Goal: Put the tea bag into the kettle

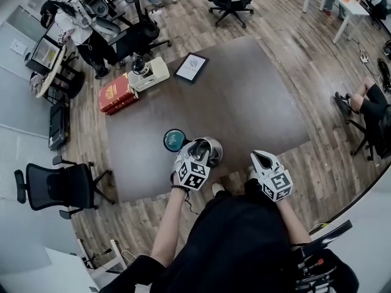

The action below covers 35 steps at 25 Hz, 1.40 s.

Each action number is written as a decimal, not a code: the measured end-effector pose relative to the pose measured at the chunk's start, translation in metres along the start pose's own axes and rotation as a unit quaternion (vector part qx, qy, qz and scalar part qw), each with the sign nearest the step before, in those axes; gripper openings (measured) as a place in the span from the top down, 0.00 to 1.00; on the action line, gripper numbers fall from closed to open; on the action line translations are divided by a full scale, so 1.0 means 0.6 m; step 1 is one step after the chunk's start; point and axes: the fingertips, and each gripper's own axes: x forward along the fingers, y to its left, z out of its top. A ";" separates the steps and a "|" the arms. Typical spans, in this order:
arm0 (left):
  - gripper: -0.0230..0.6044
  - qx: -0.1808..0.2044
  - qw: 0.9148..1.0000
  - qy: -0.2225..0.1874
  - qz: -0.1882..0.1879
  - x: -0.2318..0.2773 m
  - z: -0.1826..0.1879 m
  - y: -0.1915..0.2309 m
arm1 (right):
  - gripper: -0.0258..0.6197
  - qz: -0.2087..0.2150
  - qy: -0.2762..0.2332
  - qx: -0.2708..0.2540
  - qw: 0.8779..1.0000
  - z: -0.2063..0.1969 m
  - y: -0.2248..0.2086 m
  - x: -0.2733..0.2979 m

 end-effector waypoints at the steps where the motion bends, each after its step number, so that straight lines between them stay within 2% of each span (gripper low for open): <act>1: 0.66 0.001 1.000 -0.015 0.010 -0.007 0.008 0.004 | 0.95 -0.001 0.000 -0.002 1.000 0.000 0.000 -0.002; 6: 0.67 -0.014 0.993 -0.113 0.038 -0.048 0.055 0.014 | 0.95 -0.004 -0.008 -0.009 1.000 0.013 0.002 -0.008; 11: 0.69 -0.040 0.982 -0.181 0.041 -0.095 0.095 0.006 | 0.95 0.005 -0.014 -0.022 1.000 0.027 0.015 -0.015; 14: 0.78 -0.061 0.972 -0.223 0.039 -0.127 0.122 0.005 | 0.95 0.012 -0.017 -0.033 0.999 0.030 0.024 -0.016; 18: 0.95 -0.094 0.955 -0.280 0.034 -0.174 0.160 0.002 | 0.95 0.021 -0.026 -0.036 0.999 0.039 0.032 -0.019; 21: 0.96 -0.108 0.940 -0.324 0.024 -0.207 0.184 -0.009 | 0.95 0.024 -0.036 -0.038 0.998 0.056 0.043 -0.027; 24: 0.96 -0.141 0.921 -0.364 0.007 -0.228 0.192 -0.021 | 0.95 0.030 -0.050 -0.043 0.997 0.077 0.058 -0.032; 27: 0.96 -0.166 0.908 -0.383 -0.010 -0.235 0.193 -0.035 | 0.95 0.039 -0.068 -0.052 0.996 0.106 0.067 -0.036; 31: 0.96 -0.183 0.899 -0.398 -0.017 -0.243 0.202 -0.058 | 0.95 0.059 -0.088 -0.064 0.992 0.140 0.074 -0.038; 35: 0.96 -0.243 0.875 -0.417 -0.032 -0.255 0.222 -0.072 | 0.95 0.084 -0.102 -0.071 0.989 0.157 0.074 -0.045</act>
